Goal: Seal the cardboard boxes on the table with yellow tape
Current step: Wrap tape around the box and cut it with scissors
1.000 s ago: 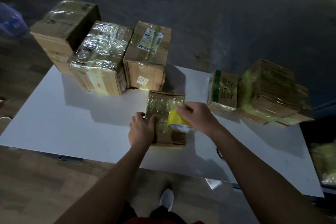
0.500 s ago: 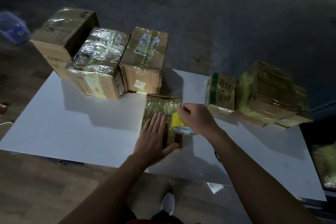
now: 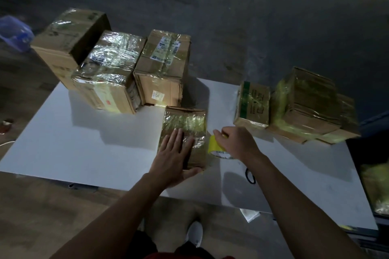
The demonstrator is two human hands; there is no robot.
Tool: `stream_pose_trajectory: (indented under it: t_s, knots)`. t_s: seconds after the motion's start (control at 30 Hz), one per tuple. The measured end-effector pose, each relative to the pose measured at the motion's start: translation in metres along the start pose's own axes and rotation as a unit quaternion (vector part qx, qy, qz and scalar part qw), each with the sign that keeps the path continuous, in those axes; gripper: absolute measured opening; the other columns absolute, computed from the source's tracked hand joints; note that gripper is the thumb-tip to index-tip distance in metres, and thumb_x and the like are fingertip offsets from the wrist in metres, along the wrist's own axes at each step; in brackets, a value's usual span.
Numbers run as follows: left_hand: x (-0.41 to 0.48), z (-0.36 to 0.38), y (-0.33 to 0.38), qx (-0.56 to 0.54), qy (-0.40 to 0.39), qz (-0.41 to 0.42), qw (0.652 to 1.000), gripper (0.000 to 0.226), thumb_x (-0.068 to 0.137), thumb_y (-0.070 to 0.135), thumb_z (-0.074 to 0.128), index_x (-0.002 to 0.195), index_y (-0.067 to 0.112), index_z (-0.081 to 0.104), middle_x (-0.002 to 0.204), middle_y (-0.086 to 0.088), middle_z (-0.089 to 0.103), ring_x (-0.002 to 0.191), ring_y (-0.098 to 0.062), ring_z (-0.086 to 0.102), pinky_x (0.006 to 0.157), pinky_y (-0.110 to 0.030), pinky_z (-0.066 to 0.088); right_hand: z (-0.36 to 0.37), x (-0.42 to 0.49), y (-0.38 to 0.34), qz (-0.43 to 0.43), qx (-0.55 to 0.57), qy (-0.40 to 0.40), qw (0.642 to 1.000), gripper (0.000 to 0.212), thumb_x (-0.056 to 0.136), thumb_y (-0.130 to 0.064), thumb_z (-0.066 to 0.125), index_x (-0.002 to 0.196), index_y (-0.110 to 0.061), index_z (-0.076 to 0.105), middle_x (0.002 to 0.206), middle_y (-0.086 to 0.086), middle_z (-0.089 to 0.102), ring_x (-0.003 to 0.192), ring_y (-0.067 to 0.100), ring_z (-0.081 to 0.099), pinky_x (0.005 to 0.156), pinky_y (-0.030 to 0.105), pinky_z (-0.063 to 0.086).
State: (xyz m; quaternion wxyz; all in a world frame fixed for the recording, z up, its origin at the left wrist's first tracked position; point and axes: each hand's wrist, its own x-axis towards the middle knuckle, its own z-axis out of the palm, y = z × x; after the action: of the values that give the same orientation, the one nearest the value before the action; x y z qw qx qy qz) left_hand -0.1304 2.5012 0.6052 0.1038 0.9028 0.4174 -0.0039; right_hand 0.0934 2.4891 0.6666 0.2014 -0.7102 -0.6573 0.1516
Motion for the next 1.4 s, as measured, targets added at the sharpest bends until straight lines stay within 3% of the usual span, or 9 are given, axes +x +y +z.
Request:
stream_pose_trajectory:
  t_s: [0.1,0.23,0.37,0.5,0.7,1.0,1.1,1.23,1.4]
  knots:
    - [0.000,0.001,-0.001,-0.010,-0.012,0.007,1.000,0.089,0.082,0.084,0.015,0.154,0.034,-0.003,0.159,-0.018,-0.011,0.145,-0.034,-0.017,0.118,-0.046,-0.006,0.006,0.002,0.005,0.008,-0.006,-0.014,1.000,0.050,0.090,-0.030,0.062,0.051,-0.007,0.040,0.047,0.009,0.030,0.046,0.028,0.036,0.048,0.032,0.028]
    - [0.000,-0.012,0.009,0.012,-0.040,-0.004,0.999,0.096,0.081,0.084,0.020,0.154,0.025,-0.003,0.159,-0.020,-0.009,0.145,-0.041,-0.013,0.116,-0.061,0.010,0.010,0.003,0.011,0.018,0.006,-0.037,0.999,0.052,0.092,-0.034,0.058,0.051,-0.009,0.039,0.046,0.006,0.031,0.047,0.025,0.037,0.049,0.033,0.029]
    - [0.007,-0.026,0.046,0.050,-0.124,-0.022,0.991,0.109,0.084,0.059,0.059,0.152,0.014,-0.014,0.157,-0.020,-0.020,0.143,-0.045,-0.017,0.113,-0.068,0.001,0.009,0.001,0.008,0.028,0.019,-0.060,0.998,0.051,0.095,-0.035,0.053,0.052,-0.013,0.038,0.046,0.001,0.032,0.048,0.020,0.037,0.052,0.029,0.027]
    - [0.015,-0.028,0.061,0.044,-0.130,-0.058,0.989,0.097,0.094,0.038,0.056,0.150,0.021,-0.022,0.156,-0.027,-0.016,0.142,-0.052,-0.009,0.111,-0.070,0.009,0.005,-0.001,0.005,0.040,0.003,-0.067,0.997,0.048,0.096,-0.038,0.050,0.054,-0.017,0.043,0.049,-0.001,0.037,0.054,0.021,0.044,0.055,0.028,0.029]
    - [0.019,-0.036,0.055,0.064,-0.137,-0.044,0.987,0.097,0.092,0.034,0.062,0.152,0.023,-0.014,0.158,-0.026,-0.004,0.142,-0.053,0.006,0.109,-0.068,0.023,0.004,0.002,0.006,0.030,0.006,-0.079,0.996,0.047,0.097,-0.031,0.049,0.055,-0.010,0.043,0.049,0.002,0.035,0.054,0.028,0.043,0.054,0.034,0.031]
    - [0.020,-0.032,0.052,0.074,-0.135,-0.038,0.987,0.096,0.092,0.036,0.062,0.152,0.029,-0.012,0.158,-0.025,-0.005,0.142,-0.053,0.004,0.109,-0.067,0.024,0.005,-0.004,0.032,0.045,-0.047,-0.118,0.991,0.053,0.097,-0.033,0.046,0.049,-0.015,0.031,0.047,0.001,0.032,0.054,0.025,0.043,0.057,0.030,0.035]
    - [0.024,-0.035,0.058,0.076,-0.140,-0.037,0.987,0.089,0.095,0.032,0.058,0.150,0.039,-0.011,0.158,-0.026,-0.004,0.141,-0.056,0.005,0.105,-0.069,0.025,0.014,-0.008,0.032,0.048,-0.067,-0.114,0.990,0.051,0.099,-0.036,0.043,0.052,-0.017,0.035,0.053,0.002,0.046,0.060,0.025,0.049,0.060,0.029,0.034]
    - [0.028,-0.038,0.057,0.084,-0.149,-0.030,0.985,0.085,0.092,0.030,0.063,0.152,0.034,0.002,0.156,-0.027,0.001,0.139,-0.058,0.006,0.103,-0.070,0.029,0.025,-0.011,0.023,0.084,-0.056,-0.131,0.986,0.045,0.100,-0.038,0.036,0.065,-0.014,0.052,0.076,0.011,0.064,0.072,0.025,0.056,0.065,0.030,0.035]
    - [0.020,-0.040,0.045,0.072,-0.124,-0.002,0.990,0.082,0.090,0.040,0.063,0.152,0.028,0.011,0.157,-0.024,0.004,0.141,-0.054,0.008,0.106,-0.068,0.030,0.037,-0.016,0.024,0.120,0.023,-0.142,0.982,0.047,0.100,-0.040,0.038,0.059,-0.017,0.043,0.057,-0.001,0.047,0.063,0.021,0.052,0.054,0.027,0.028]
